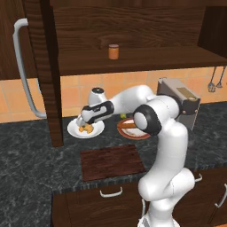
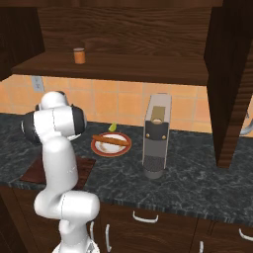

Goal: From the different types of pastries on the counter, select a croissant and place it on the cutting board. Then retrieve a jar of jam from the cabinet and place it alongside the croissant on the cutting board.

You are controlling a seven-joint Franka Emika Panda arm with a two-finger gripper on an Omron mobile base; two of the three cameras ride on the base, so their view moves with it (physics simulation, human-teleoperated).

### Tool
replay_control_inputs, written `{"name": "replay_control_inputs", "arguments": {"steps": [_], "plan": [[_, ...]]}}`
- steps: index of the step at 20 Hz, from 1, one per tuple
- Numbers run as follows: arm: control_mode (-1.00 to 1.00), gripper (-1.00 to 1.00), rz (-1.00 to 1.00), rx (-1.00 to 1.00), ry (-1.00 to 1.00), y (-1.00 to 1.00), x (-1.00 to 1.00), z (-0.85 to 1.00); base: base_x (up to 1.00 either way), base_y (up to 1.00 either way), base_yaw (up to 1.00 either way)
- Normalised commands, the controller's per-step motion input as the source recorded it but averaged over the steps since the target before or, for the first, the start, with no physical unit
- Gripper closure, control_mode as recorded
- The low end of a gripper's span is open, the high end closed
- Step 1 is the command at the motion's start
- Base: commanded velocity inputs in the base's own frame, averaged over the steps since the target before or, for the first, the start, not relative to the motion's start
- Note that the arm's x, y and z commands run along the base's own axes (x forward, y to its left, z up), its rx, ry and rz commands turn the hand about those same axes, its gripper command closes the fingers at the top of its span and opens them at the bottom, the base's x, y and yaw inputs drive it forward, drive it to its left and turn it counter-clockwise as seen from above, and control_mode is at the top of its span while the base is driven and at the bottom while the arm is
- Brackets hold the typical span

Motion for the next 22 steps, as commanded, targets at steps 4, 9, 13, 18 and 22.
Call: {"name": "replay_control_inputs", "arguments": {"steps": [4,9,13,18,22], "plan": [[-1.00,-1.00,0.00,0.00,0.00,0.01,0.14,-0.19,0.00,0.00,0.00],[-1.00,-1.00,0.00,0.00,0.00,0.03,0.15,-0.06,0.00,0.00,0.00],[-1.00,-1.00,0.00,0.00,0.00,0.05,0.31,-0.03,0.00,0.00,0.00],[-1.00,-1.00,0.00,0.00,0.00,0.20,0.09,-0.06,0.00,0.00,0.00],[-1.00,-1.00,0.00,0.00,0.00,0.07,0.01,-0.08,0.00,0.00,0.00]]}}
